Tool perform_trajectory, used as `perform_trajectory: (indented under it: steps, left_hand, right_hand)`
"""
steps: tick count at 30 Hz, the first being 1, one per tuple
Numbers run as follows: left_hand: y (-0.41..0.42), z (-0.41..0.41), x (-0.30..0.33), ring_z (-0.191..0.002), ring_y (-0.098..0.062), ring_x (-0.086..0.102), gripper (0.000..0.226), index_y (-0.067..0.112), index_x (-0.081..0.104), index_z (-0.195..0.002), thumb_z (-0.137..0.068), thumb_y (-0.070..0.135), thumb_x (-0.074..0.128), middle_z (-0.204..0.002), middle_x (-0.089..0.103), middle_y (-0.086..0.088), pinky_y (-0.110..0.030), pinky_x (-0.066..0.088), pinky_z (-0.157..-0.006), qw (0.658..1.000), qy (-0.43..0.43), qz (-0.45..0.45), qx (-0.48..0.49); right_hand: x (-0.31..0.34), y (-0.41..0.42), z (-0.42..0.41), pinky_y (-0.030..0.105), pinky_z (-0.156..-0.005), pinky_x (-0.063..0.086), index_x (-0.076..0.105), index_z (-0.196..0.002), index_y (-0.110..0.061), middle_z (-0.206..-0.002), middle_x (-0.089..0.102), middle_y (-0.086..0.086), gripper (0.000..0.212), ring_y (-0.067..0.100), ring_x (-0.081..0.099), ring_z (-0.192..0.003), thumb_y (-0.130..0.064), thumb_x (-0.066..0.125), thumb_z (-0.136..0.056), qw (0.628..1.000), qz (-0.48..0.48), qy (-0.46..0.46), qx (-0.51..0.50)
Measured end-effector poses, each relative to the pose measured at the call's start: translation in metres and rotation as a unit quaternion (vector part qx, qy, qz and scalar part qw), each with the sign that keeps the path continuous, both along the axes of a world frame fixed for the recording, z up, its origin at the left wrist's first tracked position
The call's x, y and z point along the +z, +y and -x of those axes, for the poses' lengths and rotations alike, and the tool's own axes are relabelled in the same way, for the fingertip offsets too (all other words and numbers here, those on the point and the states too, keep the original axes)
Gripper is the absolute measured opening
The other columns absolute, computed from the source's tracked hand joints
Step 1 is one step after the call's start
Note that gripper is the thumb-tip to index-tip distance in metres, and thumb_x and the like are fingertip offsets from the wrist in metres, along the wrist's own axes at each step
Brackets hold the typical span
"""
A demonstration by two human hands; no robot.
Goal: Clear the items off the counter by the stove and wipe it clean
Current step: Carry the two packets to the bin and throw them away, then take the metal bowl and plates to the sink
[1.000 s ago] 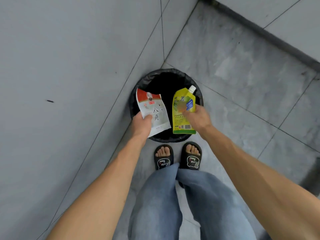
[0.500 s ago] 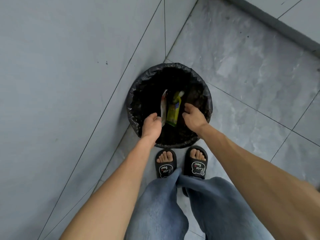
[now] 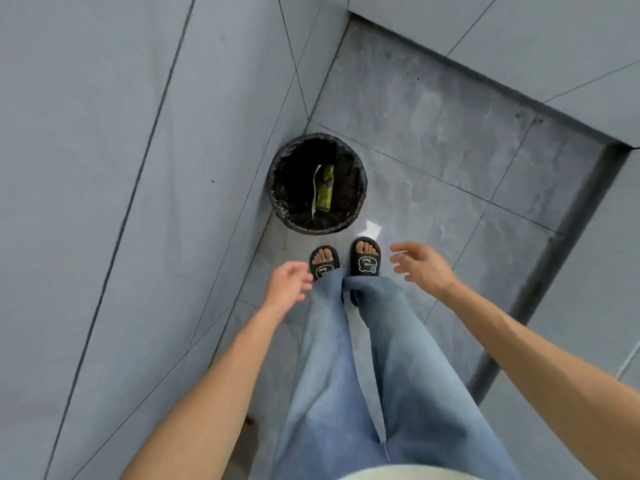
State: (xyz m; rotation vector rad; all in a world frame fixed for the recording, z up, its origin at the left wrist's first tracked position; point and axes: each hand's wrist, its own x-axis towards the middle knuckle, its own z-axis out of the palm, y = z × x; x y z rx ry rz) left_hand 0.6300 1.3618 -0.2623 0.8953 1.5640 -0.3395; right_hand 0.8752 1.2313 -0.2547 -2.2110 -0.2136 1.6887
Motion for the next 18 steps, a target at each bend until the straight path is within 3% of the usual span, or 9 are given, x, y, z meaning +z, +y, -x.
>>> perform_trajectory:
  steps: [4,8,12,18]
  left_hand:
    - [-0.023,0.014,0.078,-0.092,-0.027,0.067,0.022,0.010,0.064,-0.123,-0.108,0.012,0.049,-0.114,0.073,-0.016,-0.030,0.050,-0.067,1.000,0.004,0.011,-0.027]
    - [-0.035,0.023,0.139,-0.089,-0.024,0.068,0.020,0.012,0.065,-0.122,-0.107,0.015,0.052,-0.110,0.073,-0.012,-0.029,0.049,-0.065,0.998,0.009,0.011,-0.060]
    - [-0.037,0.032,0.182,-0.085,-0.021,0.067,0.021,0.013,0.065,-0.122,-0.105,0.015,0.053,-0.106,0.073,-0.008,-0.028,0.048,-0.063,0.995,0.018,-0.001,-0.097]
    - [-0.036,0.051,0.206,-0.075,-0.017,0.063,0.022,0.009,0.065,-0.124,-0.106,0.012,0.051,-0.106,0.071,-0.011,-0.027,0.044,-0.060,0.991,0.035,-0.027,-0.124]
  right_hand:
    - [0.081,-0.041,-0.002,0.036,-0.080,0.051,0.066,-0.123,-0.015,-0.118,0.073,0.013,0.027,0.023,0.067,-0.094,-0.007,0.050,-0.103,1.000,0.013,-0.011,-0.009]
    - [0.138,-0.080,0.000,0.042,-0.084,0.056,0.068,-0.125,-0.013,-0.113,0.074,0.009,0.027,0.026,0.070,-0.095,-0.009,0.053,-0.103,0.999,0.023,-0.033,-0.005]
    - [0.168,-0.105,0.001,0.049,-0.091,0.061,0.069,-0.122,-0.022,-0.111,0.076,0.002,0.023,0.021,0.074,-0.096,-0.016,0.056,-0.103,0.999,0.006,-0.049,-0.015]
    - [0.191,-0.127,-0.001,0.043,-0.088,0.062,0.068,-0.120,-0.028,-0.110,0.075,-0.003,0.021,0.016,0.073,-0.096,-0.020,0.058,-0.103,0.997,-0.021,-0.070,-0.040]
